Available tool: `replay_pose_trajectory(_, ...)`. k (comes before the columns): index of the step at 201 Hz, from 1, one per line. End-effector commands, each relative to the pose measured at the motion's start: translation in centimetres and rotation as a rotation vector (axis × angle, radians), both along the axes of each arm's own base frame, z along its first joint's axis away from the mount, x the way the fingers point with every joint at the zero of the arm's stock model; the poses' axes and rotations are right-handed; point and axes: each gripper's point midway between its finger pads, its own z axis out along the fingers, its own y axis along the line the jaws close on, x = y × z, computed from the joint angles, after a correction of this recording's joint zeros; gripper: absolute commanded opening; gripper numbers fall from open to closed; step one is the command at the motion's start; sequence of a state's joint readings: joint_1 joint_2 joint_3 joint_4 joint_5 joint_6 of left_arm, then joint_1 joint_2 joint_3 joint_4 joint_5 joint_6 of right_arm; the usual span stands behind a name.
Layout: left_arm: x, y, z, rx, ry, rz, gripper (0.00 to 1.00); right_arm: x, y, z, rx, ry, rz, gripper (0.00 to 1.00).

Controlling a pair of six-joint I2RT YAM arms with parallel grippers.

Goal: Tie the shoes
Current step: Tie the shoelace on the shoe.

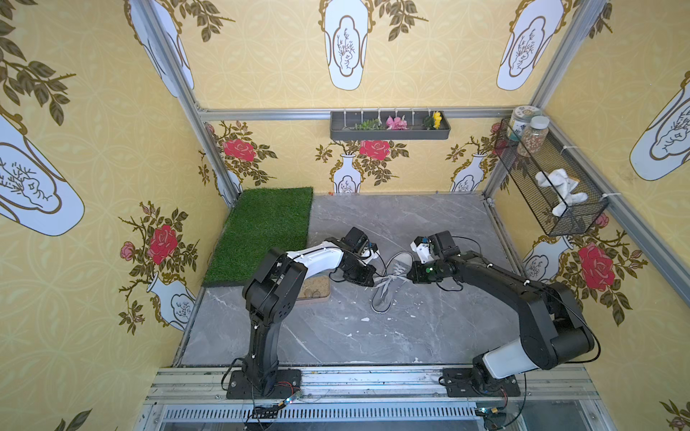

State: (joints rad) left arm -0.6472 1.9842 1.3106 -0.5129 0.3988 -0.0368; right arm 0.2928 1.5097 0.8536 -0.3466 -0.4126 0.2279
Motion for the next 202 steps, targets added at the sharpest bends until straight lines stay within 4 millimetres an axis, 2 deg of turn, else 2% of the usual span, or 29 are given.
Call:
replay_pose_trajectory(1, 0.1, 0.4, -0.2, 0.014, 0.002, 0.015, 0.0, -0.2, -1.0, -0.6, -0.062, -0.003, -0.009, 0.0)
replay_pose_trajectory(73, 0.6, 1.0, -0.3, 0.042, -0.012, 0.03, 0.0, -0.1, -2.2, -1.1, -0.103, -0.001, -0.06, 0.0)
replay_pose_trajectory(202, 1.4, 2.0, -1.1, 0.082, -0.022, 0.057, 0.0, -0.7, -4.7, -2.2, -0.066, 0.07, -0.193, 0.0)
